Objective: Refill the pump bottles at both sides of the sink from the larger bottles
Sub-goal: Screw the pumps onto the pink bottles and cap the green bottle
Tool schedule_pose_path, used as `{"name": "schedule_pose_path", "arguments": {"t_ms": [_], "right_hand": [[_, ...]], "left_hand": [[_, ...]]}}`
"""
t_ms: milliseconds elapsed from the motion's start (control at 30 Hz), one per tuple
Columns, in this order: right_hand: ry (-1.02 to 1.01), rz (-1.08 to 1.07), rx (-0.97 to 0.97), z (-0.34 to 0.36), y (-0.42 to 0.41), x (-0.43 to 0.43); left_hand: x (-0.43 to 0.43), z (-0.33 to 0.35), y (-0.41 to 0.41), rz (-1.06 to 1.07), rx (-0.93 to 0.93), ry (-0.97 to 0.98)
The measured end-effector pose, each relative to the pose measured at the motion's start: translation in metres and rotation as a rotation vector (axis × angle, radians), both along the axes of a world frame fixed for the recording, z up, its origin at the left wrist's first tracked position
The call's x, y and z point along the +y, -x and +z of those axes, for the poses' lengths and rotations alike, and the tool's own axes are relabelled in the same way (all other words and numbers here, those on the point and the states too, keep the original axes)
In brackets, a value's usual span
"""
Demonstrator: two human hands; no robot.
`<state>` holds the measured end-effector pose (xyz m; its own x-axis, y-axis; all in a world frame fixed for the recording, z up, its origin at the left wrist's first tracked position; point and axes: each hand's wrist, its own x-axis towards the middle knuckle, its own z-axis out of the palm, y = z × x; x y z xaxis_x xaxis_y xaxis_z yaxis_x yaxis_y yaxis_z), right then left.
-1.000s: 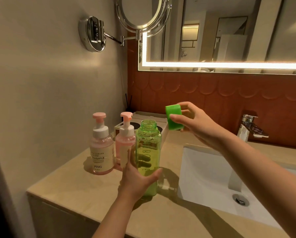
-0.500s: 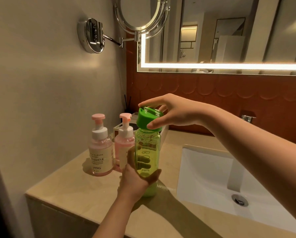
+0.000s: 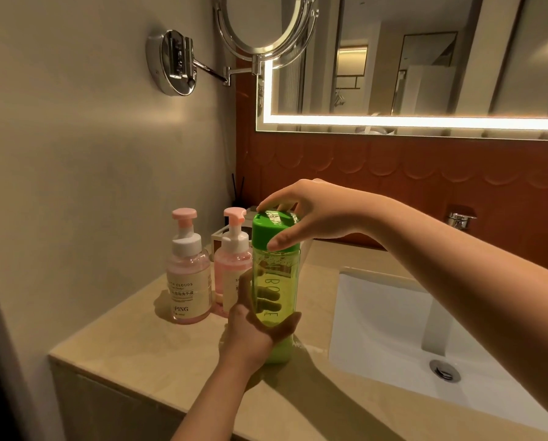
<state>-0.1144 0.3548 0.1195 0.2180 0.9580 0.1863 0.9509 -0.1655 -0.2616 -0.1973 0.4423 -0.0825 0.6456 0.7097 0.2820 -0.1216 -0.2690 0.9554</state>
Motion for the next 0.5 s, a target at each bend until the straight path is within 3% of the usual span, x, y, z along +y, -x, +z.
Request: {"name": "schedule_pose_path", "arguments": {"t_ms": [67,167,233,400,500], "right_hand": [[-0.002,-0.064,-0.106,-0.003,0.005,0.002],[-0.007,-0.152,-0.500,-0.013,0.009,0.010],[-0.055,-0.139,-0.588,-0.018,0.008,0.015],[-0.148,-0.012,-0.337,-0.029,0.012,0.022],[-0.217,0.034,0.047,-0.029,0.018,0.022]], "left_hand": [[-0.001,0.002,0.001,0.002,-0.006,-0.046],[-0.002,0.007,0.002,-0.003,0.037,-0.140],[-0.001,0.009,0.001,0.002,0.061,-0.150],[-0.003,0.011,0.002,0.016,0.087,-0.204],[-0.003,0.011,0.002,-0.001,0.085,-0.233]]}}
